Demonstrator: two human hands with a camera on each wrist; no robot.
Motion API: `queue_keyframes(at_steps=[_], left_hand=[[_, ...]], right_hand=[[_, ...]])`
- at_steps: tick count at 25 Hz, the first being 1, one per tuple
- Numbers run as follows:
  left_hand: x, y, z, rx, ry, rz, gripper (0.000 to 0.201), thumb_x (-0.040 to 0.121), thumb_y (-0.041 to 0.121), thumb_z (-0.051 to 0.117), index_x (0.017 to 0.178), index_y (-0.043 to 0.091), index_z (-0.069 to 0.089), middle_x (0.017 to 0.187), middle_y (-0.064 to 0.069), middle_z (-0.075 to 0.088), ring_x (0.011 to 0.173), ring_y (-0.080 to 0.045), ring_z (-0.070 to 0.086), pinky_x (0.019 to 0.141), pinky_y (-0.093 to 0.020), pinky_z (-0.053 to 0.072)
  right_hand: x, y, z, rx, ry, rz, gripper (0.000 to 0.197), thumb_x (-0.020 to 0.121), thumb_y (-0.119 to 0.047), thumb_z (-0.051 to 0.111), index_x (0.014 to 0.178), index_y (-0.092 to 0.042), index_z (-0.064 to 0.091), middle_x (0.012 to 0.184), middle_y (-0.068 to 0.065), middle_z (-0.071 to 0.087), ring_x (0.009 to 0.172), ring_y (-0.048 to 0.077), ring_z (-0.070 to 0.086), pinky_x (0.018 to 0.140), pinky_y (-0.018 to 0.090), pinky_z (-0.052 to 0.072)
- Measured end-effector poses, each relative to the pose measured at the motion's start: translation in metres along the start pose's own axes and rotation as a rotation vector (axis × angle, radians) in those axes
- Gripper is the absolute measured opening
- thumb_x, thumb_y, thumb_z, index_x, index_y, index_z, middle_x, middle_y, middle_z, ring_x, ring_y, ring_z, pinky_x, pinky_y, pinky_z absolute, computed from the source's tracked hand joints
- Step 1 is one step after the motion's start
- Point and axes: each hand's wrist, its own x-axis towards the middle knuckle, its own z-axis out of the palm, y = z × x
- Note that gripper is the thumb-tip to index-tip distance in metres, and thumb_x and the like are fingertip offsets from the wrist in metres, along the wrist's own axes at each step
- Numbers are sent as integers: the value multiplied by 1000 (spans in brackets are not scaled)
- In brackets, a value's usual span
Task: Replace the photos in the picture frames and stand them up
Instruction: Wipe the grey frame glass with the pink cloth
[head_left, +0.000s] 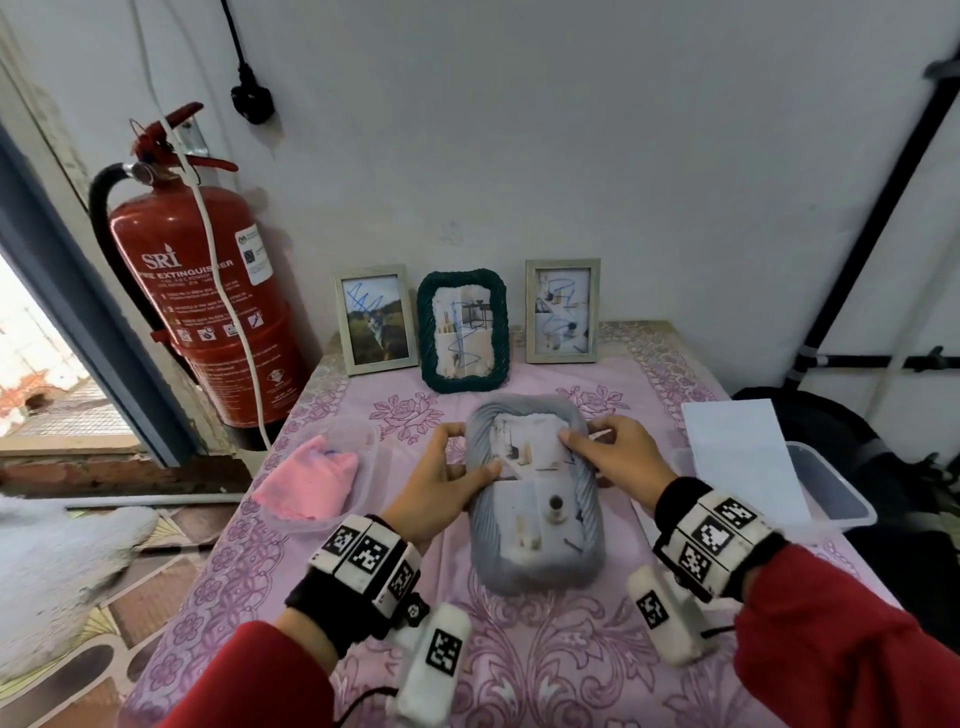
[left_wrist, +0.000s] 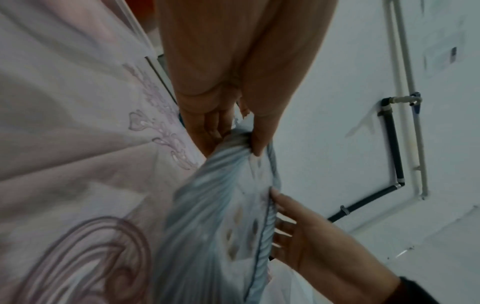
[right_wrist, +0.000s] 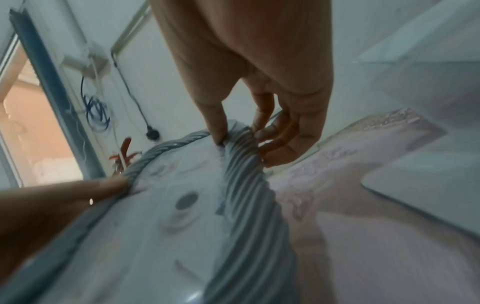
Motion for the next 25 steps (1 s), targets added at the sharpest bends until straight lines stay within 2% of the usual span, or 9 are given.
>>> queue_keyframes(at_steps=[3,7,10,12,15,17,19,23,25], left_hand=[[13,13,7,-20,-31,99,25,92,8,54,106,23,39,79,-6,73,65,-15,69,56,-29,57],[34,34,18,-56,-65,185,20,95,11,49,106,24,39,83,-4,73,69,-14,69,57,-27,56],[54,51,32,-115,-84,203,21,95,11,49,103,29,42,80,0,73,67,-10,69,55,-23,55],[70,60,44,-151,-95,205,24,95,9,49,109,27,42,87,-2,70,67,-10,68,54,-21,53],[96,71,64,-180,-116,213,33,95,6,47,124,18,35,103,-7,62,72,-10,64,54,-19,52],[118,77,79,-195,-132,214,37,95,6,47,126,19,32,104,-7,61,70,-9,64,53,-18,52],[140,82,93,-192,-142,208,39,95,6,47,127,20,30,96,-6,63,63,-6,66,51,-19,52],[184,85,115,-183,-165,194,37,95,5,47,122,24,31,87,-2,64,55,-3,65,47,-18,50],[207,82,124,-169,-167,181,39,95,6,48,125,25,31,86,-2,64,54,-3,64,46,-17,49]], right_hand=[[3,-25,-18,188,-17,-57,21,83,-29,69,84,-15,53,79,9,60,68,18,58,59,30,50],[10,-50,-42,226,-9,-174,18,86,-25,65,81,-18,50,70,7,63,54,9,59,50,21,46],[21,-60,-61,233,9,-181,15,87,-26,64,87,-19,50,79,10,65,64,17,61,57,29,49],[31,-65,-76,208,37,-205,17,87,-25,63,97,-20,50,80,7,63,64,14,60,50,25,49],[50,-74,-102,59,95,-301,40,87,-22,63,120,-27,42,80,5,56,69,17,60,51,29,51],[67,-80,-120,-90,134,-382,41,87,-19,62,120,-29,39,78,2,53,70,18,58,56,32,54],[87,-87,-137,-207,151,-407,38,87,-17,61,118,-26,41,77,-1,51,68,18,56,53,29,54],[128,-92,-160,-321,159,-383,37,86,-15,61,117,-20,42,77,4,51,71,29,58,65,50,57],[148,-90,-168,-387,145,-396,35,88,-18,61,118,-18,42,78,10,56,75,37,61,67,55,55]])
